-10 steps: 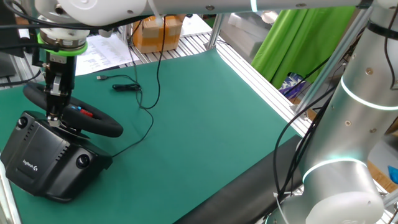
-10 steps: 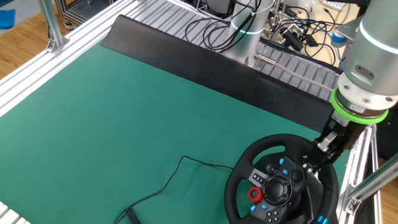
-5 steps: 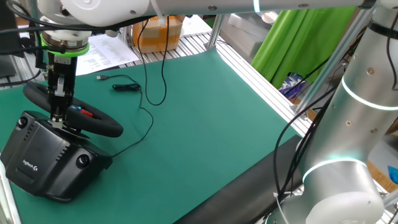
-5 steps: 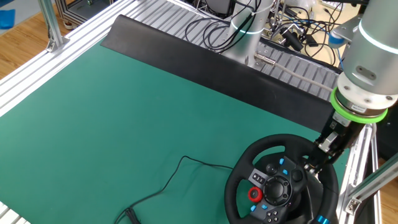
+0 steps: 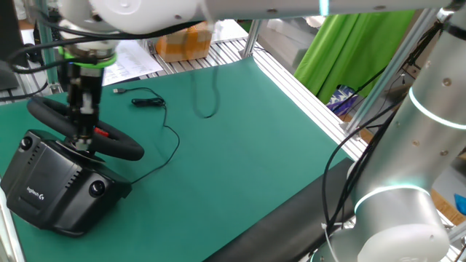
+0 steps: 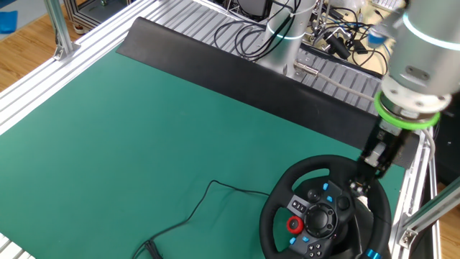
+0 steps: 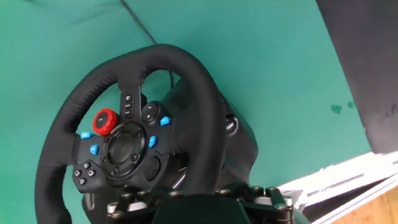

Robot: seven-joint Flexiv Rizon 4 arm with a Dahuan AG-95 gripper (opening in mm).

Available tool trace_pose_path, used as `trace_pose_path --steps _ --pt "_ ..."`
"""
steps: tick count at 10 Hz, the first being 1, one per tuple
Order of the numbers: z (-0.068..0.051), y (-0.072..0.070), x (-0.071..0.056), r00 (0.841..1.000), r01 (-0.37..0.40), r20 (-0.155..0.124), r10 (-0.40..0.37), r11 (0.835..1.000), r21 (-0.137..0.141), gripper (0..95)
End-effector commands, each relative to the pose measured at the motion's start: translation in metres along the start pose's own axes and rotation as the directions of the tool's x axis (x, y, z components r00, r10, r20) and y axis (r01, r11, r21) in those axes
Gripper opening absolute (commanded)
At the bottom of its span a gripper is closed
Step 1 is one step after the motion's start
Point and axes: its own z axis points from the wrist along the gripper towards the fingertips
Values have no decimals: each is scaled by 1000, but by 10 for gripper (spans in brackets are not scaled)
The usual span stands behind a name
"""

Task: Rotate the steering wheel 90 degrees clockwise

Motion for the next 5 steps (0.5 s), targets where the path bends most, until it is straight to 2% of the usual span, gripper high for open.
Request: trace_pose_path --steps 1,4,5 --pt "-5 3 -21 988 152 -11 -153 988 -11 760" --pt "-1 -3 -23 978 211 -4 -211 977 -21 760" --pt "4 -11 -25 978 210 0 -210 977 -28 760"
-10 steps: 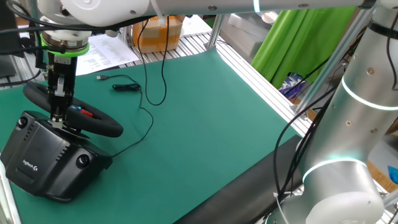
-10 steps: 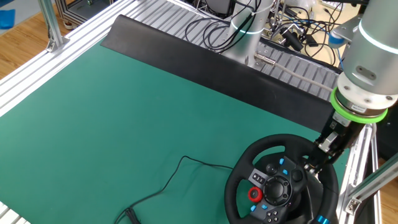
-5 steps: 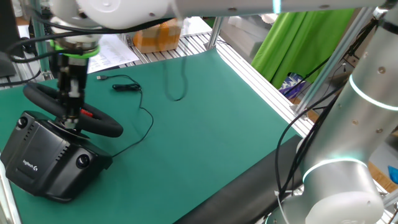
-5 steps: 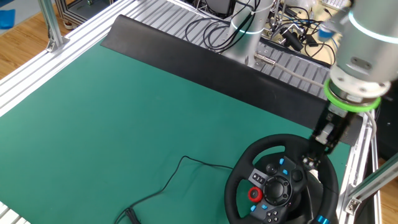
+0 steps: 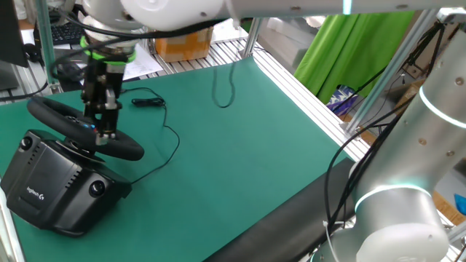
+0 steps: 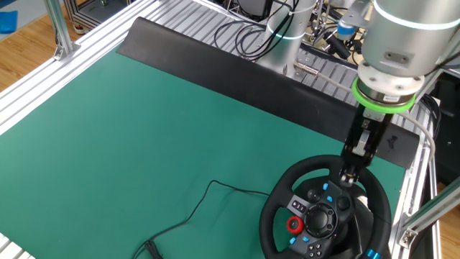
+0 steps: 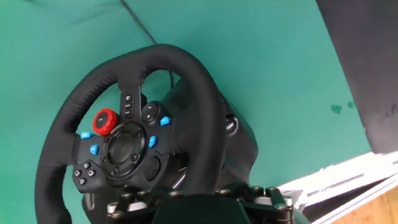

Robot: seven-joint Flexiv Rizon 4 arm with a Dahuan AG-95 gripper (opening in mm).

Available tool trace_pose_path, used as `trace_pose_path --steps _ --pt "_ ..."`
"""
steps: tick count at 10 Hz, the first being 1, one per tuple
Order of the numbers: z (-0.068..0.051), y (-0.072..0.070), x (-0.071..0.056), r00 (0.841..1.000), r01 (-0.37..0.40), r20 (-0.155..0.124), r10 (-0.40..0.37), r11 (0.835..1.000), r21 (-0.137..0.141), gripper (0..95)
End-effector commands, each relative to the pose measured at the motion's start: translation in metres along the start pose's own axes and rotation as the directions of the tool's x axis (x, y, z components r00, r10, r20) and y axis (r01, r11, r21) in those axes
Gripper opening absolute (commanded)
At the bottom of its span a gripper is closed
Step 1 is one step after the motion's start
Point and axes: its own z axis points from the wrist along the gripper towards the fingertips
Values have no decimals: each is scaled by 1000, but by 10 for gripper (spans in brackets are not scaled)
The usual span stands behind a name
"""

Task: Rotate the steering wheel 90 degrees clockwise

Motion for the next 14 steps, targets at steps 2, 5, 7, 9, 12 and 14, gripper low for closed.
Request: trace_pose_path --steps 2,5,7,9,12,14 --pt "13 -18 -6 999 -36 -7 36 999 -26 760" --pt "20 -27 -9 993 -115 -27 114 992 -44 0" --pt "24 -33 -9 982 -182 -61 178 981 -65 0" --pt "24 -33 -9 971 -233 -79 227 970 -75 0" --pt "23 -33 -8 960 -270 -98 262 960 -70 0" --pt "20 -33 -3 957 -277 -103 270 958 -69 0"
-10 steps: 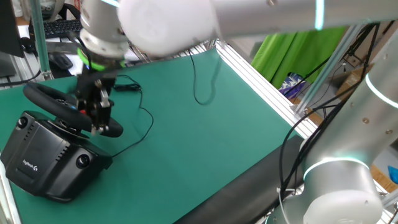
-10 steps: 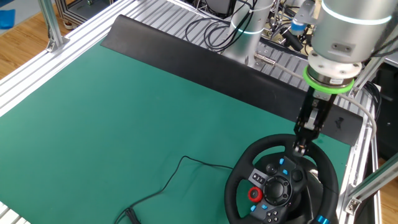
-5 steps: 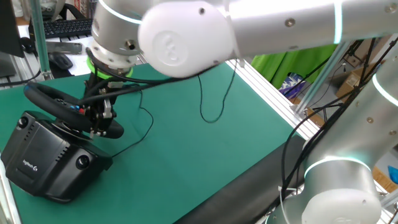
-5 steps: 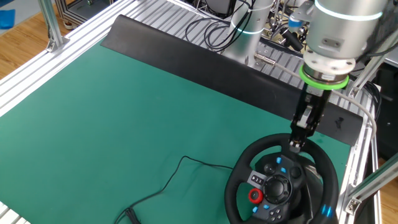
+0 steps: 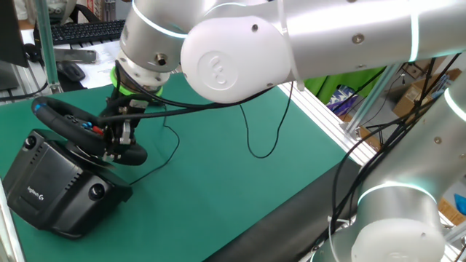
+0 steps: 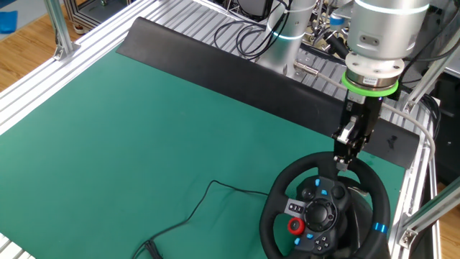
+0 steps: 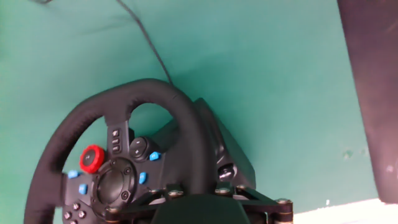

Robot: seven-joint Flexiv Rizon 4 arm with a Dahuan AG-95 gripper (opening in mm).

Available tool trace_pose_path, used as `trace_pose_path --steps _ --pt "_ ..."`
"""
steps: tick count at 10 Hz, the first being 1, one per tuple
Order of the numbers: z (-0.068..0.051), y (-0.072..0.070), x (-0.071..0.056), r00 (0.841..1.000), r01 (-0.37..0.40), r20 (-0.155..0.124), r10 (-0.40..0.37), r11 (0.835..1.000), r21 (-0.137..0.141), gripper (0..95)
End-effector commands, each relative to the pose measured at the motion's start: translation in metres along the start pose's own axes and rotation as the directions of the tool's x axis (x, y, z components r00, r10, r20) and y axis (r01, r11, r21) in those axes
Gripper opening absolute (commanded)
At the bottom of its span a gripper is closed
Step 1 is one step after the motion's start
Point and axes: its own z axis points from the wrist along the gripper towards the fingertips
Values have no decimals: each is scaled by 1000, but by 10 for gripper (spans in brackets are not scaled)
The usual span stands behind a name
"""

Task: Rotate the steering wheel 90 degrees clockwise

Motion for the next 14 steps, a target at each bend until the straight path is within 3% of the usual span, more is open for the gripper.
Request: trace_pose_path --steps 1,9,14 --pt "-3 0 5 999 -32 -12 32 999 6 0" --pt "-14 -1 32 996 -84 -24 84 996 16 0" --pt "-19 9 56 985 -168 -27 168 986 15 0"
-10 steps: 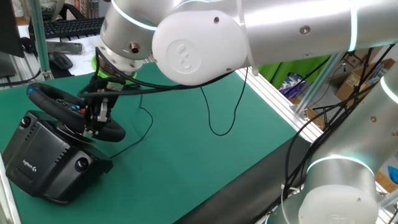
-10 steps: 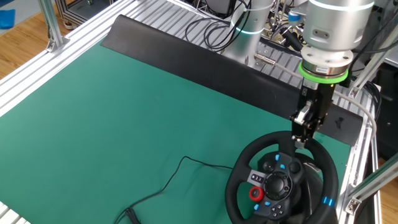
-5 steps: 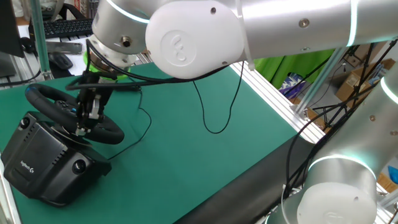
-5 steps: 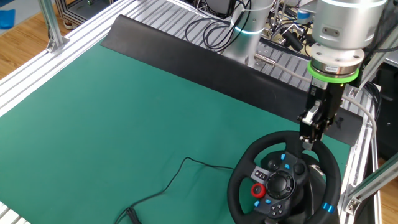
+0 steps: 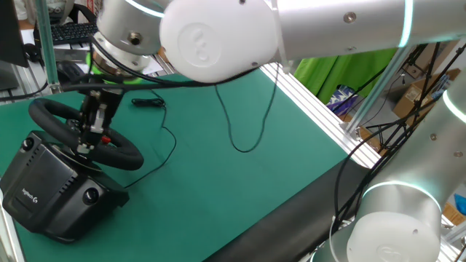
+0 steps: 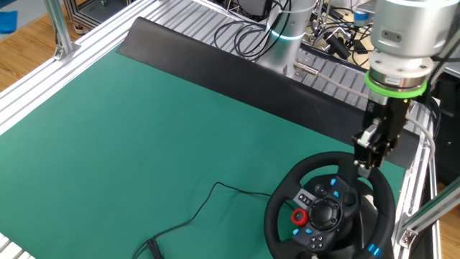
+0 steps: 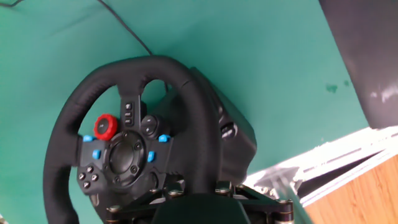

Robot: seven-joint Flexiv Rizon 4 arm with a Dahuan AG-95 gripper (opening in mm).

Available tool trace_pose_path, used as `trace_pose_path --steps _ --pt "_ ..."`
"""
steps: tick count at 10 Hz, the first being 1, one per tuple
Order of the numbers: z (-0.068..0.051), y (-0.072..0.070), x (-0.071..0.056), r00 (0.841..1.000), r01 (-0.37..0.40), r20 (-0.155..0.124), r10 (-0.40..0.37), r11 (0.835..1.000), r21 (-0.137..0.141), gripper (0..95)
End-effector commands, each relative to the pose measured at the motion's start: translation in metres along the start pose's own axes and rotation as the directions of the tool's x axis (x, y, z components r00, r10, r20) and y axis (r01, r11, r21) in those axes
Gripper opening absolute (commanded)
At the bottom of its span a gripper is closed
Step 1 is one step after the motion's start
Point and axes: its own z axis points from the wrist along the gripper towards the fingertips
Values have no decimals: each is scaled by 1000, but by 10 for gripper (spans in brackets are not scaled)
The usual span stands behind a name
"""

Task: Rotate the steering wheel 90 degrees clockwise

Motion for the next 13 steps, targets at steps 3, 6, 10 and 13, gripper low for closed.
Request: trace_pose_path --steps 3,6,10,13 --pt "2 8 21 999 -47 -4 47 999 -17 0" --pt "1 17 32 995 -96 -24 95 993 -66 0" --pt "8 23 41 995 -95 -13 94 992 -80 0" --pt "-3 19 40 999 -17 -37 16 1000 -22 380"
